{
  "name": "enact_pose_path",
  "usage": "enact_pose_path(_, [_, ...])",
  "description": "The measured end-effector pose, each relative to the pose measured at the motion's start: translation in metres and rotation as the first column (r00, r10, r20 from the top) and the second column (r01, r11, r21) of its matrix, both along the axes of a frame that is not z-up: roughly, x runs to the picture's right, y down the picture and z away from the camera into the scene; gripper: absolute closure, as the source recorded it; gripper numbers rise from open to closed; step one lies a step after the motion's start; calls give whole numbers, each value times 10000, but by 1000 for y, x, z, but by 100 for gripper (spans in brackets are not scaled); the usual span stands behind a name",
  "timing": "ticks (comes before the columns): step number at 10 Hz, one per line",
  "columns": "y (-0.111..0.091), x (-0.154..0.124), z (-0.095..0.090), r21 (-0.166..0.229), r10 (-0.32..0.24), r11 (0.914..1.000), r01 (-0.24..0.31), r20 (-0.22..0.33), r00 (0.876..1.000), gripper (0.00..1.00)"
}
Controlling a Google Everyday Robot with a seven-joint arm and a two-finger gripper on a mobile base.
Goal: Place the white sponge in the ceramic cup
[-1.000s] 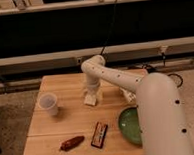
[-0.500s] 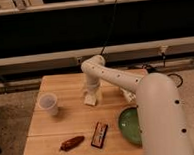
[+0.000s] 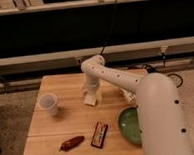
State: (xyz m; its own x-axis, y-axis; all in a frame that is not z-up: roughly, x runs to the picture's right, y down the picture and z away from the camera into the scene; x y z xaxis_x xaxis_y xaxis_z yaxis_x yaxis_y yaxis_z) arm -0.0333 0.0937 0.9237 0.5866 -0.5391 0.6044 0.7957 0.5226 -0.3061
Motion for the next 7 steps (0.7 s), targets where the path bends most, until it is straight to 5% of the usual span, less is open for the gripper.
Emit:
enact_pose_path(3, [1, 0, 0, 38, -132, 9999, 132, -50, 9999, 26])
enact_pose_path(7, [5, -1, 1, -78, -475, 9988, 475, -91, 9988, 66])
